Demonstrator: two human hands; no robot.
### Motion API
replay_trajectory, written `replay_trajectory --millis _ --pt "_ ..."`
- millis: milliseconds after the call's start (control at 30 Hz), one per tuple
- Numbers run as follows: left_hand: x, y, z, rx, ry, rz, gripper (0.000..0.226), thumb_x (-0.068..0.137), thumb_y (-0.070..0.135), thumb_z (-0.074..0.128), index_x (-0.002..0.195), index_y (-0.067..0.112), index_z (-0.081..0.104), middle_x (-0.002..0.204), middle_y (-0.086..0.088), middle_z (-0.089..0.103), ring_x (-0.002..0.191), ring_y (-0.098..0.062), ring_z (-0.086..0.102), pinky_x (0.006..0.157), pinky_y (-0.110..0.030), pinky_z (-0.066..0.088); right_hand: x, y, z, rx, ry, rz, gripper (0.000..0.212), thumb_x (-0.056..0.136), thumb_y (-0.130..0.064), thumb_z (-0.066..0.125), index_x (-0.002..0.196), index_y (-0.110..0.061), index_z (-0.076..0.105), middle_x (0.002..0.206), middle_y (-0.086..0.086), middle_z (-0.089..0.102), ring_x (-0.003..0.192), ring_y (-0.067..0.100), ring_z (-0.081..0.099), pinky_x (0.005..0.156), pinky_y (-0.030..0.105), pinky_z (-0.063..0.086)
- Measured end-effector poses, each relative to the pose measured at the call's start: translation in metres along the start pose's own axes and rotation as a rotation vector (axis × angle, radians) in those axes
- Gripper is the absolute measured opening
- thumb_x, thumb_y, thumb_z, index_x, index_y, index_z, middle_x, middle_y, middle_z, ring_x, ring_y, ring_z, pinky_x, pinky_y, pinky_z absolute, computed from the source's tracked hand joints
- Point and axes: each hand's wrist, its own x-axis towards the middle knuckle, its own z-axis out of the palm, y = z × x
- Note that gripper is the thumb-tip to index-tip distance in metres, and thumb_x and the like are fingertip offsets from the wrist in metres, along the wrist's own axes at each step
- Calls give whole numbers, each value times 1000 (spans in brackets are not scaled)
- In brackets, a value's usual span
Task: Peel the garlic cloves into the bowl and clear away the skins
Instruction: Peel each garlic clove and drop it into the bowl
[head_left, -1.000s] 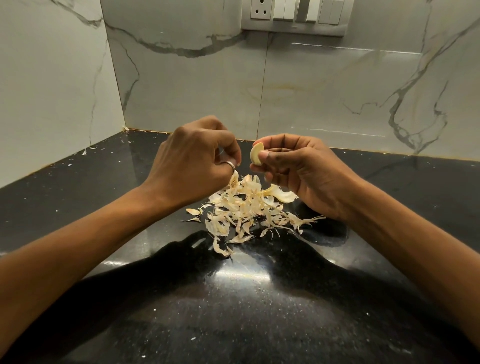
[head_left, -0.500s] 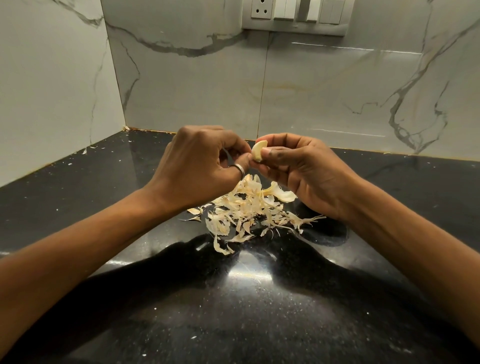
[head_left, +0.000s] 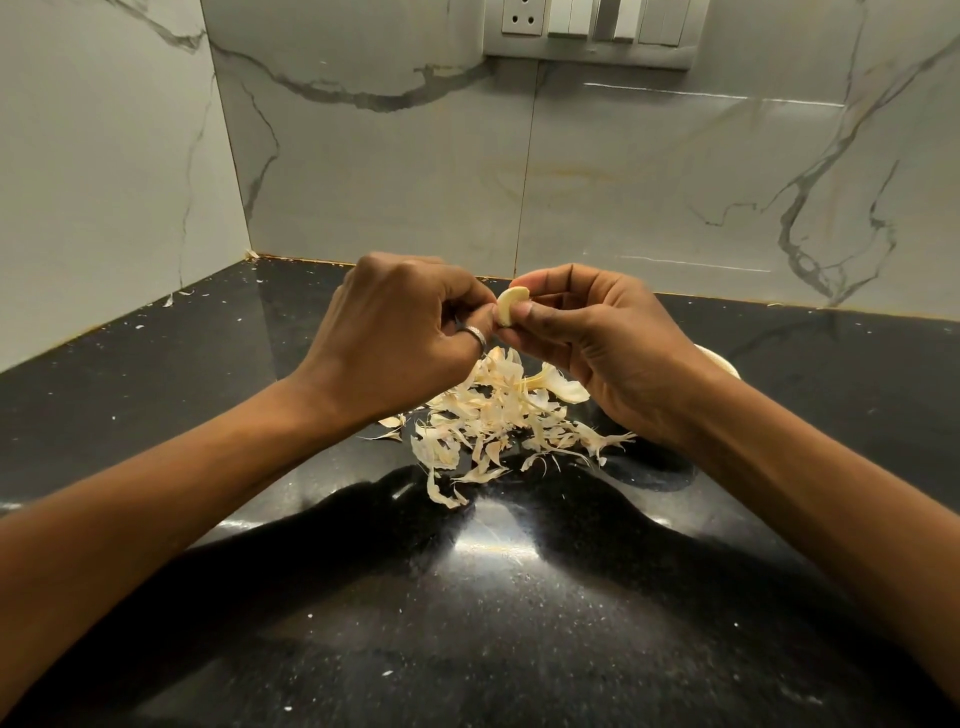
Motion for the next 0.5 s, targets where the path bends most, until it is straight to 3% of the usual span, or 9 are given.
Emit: replay_trajectory --millis 167,233,400,500 --pt "-1 3 1 -21 39 -71 13 88 25 70 89 17 79 71 5 72 61 -7 65 58 -34 56 0 1 1 -19 15 -12 21 89 14 60 109 8 63 96 19 72 84 22 75 73 26 62" --pt "-1 3 1 -30 40 -86 9 88 23 73 89 16 79 71 5 72 61 -7 66 59 -27 54 0 2 1 -30 13 -15 21 89 14 60 109 8 63 96 18 72 84 22 75 74 27 62" --pt "-1 5 1 -29 36 -102 11 87 25 73 85 15 77 68 8 69 59 1 63 56 -15 52 1 4 1 -65 3 -24 20 89 13 61 106 3 65 96 17 73 86 22 74 78 28 62" --pt "0 3 1 -15 26 -104 14 86 28 70 82 17 76 65 11 66 57 2 61 55 -18 53 0 4 1 -81 -10 -15 19 90 13 60 104 1 66 96 15 72 86 21 74 79 29 62"
